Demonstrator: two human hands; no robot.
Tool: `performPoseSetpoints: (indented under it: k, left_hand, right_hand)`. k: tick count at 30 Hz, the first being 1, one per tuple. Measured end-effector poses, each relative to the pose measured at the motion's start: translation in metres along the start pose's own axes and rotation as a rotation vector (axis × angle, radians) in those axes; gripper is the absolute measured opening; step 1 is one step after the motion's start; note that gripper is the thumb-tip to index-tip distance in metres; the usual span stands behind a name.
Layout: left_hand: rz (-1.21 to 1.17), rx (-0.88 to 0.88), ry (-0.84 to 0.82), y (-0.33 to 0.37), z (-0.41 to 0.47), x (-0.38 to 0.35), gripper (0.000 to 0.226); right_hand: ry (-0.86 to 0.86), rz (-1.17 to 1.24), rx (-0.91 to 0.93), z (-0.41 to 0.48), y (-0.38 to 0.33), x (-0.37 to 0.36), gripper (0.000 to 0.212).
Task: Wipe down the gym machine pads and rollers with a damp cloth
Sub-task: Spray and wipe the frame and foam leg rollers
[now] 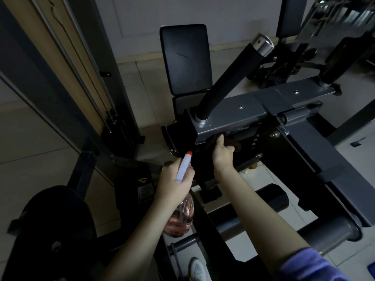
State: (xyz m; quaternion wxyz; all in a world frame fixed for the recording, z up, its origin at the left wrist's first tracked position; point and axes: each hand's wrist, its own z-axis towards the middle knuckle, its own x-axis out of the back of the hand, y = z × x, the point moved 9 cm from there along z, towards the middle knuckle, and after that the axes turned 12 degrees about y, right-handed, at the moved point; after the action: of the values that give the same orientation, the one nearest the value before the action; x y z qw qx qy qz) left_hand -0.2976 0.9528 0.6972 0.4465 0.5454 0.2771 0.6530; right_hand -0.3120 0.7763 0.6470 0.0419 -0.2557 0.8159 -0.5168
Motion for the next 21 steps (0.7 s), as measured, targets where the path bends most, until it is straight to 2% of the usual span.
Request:
performPoseSetpoints:
  k: [4,9,12,21]
  left_hand:
    - [-0.017,0.014,0.003,-0.003,-0.002,0.003,0.021]
    - [-0.003,-0.006,0.005,-0.003,-0.005,0.004,0.021]
    - [0.002,0.004,-0.002,-0.004,-0.007,0.002,0.021]
    - [0.022,0.053,0.007,-0.013,-0.009,-0.004,0.017]
  right_hand:
    - [-0.081,0.247,-0.153,0.001,0.01,-0.013,0.065]
    - [-0.319,0.475,-0.275,-0.011,0.017,-0.032,0.061]
    - [-0.377,0.468,-0.262,-0.018,0.018,-0.038,0.056]
    - [-0.401,0.225,-0.203,-0.02,0.026,-0.039,0.049]
